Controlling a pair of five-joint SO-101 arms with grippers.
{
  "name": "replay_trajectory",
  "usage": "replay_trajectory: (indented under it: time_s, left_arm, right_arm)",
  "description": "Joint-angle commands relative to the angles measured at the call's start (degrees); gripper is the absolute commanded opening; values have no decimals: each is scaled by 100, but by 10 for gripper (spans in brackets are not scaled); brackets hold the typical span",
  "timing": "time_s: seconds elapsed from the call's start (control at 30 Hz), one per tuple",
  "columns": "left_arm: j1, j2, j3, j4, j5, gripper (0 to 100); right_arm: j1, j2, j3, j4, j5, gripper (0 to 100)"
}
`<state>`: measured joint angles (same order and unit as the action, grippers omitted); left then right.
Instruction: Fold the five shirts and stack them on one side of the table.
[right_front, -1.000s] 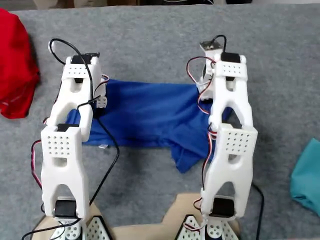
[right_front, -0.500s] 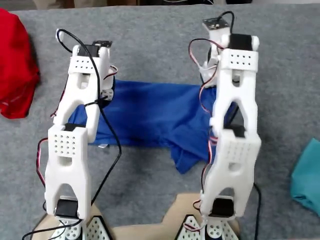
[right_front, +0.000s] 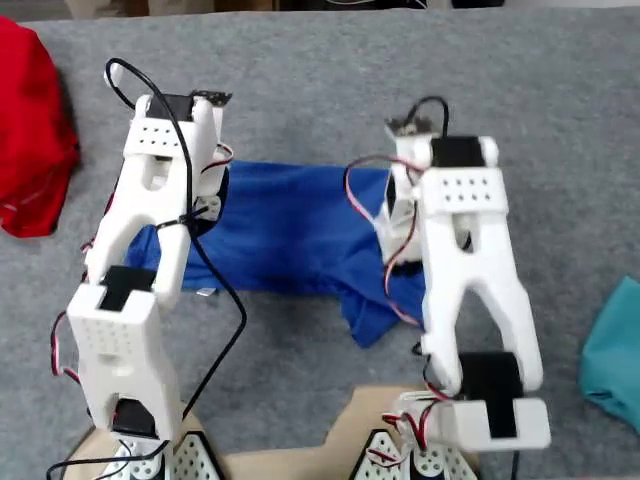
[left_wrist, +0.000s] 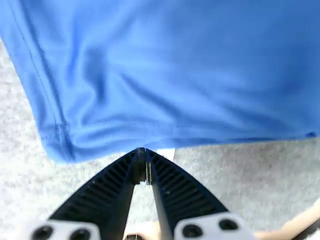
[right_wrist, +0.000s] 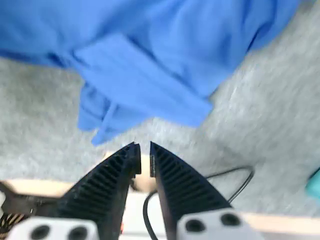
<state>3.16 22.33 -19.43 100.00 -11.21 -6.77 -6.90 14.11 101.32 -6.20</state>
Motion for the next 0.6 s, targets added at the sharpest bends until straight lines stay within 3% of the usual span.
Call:
replay_trajectory:
  time_s: [0.0,0.2,0.37,0.57]
  left_arm:
    - [0,-796,668,-202,-79,19]
    - [62,-1736,2629,-1169,-62,19]
    - [35,-2580,4053,-1820,-53,19]
    - [0,-3354,4870,-2163,105,19]
  right_arm:
    - [-154,-391,593,79,-229,49]
    - [-884,-365,1077,9,-387,48]
    - [-1024,-365,1095,-448,-1073,50]
    - [-1103,-356,1429,-985,-2136,51]
